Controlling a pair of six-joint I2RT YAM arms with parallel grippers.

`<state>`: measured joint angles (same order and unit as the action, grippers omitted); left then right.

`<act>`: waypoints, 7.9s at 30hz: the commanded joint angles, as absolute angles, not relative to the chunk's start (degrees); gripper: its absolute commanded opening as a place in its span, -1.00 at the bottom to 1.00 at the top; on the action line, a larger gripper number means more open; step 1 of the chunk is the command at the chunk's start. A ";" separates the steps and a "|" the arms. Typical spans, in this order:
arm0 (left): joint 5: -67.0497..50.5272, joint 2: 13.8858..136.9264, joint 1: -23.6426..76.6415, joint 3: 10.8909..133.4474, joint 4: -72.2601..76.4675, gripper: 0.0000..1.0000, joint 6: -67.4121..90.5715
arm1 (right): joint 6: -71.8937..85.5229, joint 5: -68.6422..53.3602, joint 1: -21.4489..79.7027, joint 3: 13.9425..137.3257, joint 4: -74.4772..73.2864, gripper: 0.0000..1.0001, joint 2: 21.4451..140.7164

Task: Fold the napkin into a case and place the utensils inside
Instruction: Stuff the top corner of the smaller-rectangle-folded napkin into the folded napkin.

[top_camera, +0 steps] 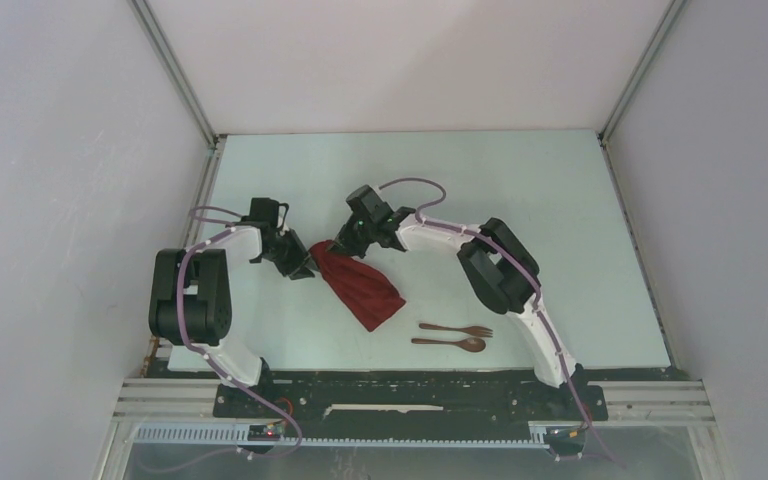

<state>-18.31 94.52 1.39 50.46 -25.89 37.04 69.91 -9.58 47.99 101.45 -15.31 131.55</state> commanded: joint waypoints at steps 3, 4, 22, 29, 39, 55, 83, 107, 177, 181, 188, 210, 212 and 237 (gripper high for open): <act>-14.96 94.03 0.74 52.35 -28.92 -0.33 34.71 | 88.07 -18.95 46.78 93.25 7.44 -1.00 131.15; -14.82 93.27 0.37 52.18 -29.29 -0.31 34.47 | 88.81 -19.09 46.87 92.44 10.11 -1.00 131.37; -15.75 97.99 -4.22 61.10 -40.58 -0.34 22.97 | 96.07 -17.39 50.31 87.01 23.11 -1.00 134.70; -13.81 99.07 -4.13 61.49 -40.79 -0.33 23.55 | 94.68 -16.21 52.66 86.38 24.53 -0.99 137.36; -2.92 85.72 -4.16 57.12 -42.04 -0.24 25.23 | 77.34 -16.94 52.91 83.53 23.85 -0.26 136.18; -12.60 83.41 -4.12 52.99 -38.95 -0.19 27.02 | 35.97 -28.00 51.51 95.92 14.16 -0.28 136.10; -11.34 77.84 -11.27 50.25 -38.26 -0.22 27.74 | 9.00 -0.34 60.43 104.47 -0.70 0.07 137.30; -9.53 86.35 -2.01 57.60 -40.25 -0.43 26.00 | 36.33 -7.95 54.26 97.24 4.62 -1.00 129.42; -0.18 90.26 6.07 60.36 -39.11 -1.00 21.77 | 47.90 -23.38 54.68 98.25 15.23 -0.43 139.93; 0.63 89.37 6.03 59.72 -39.11 -1.00 21.87 | 52.20 -29.34 53.03 95.06 20.62 -0.19 138.52; 3.81 88.24 5.86 59.29 -41.21 -0.92 21.86 | 53.87 -30.93 51.73 91.60 25.77 -0.07 137.06; 11.37 85.43 4.41 59.52 -44.20 -0.42 24.99 | 38.57 -16.58 55.72 101.94 8.15 -0.36 140.17; 10.11 85.68 4.40 59.60 -43.87 -0.32 24.67 | 38.78 -16.60 55.59 101.07 8.59 -0.58 139.60; 12.03 99.87 7.46 66.73 -45.26 -0.29 23.09 | 48.01 -19.94 52.20 91.91 21.36 -1.00 135.53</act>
<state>9.85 98.24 7.03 64.14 -44.69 23.92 47.77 -19.88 52.62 92.27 20.43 138.10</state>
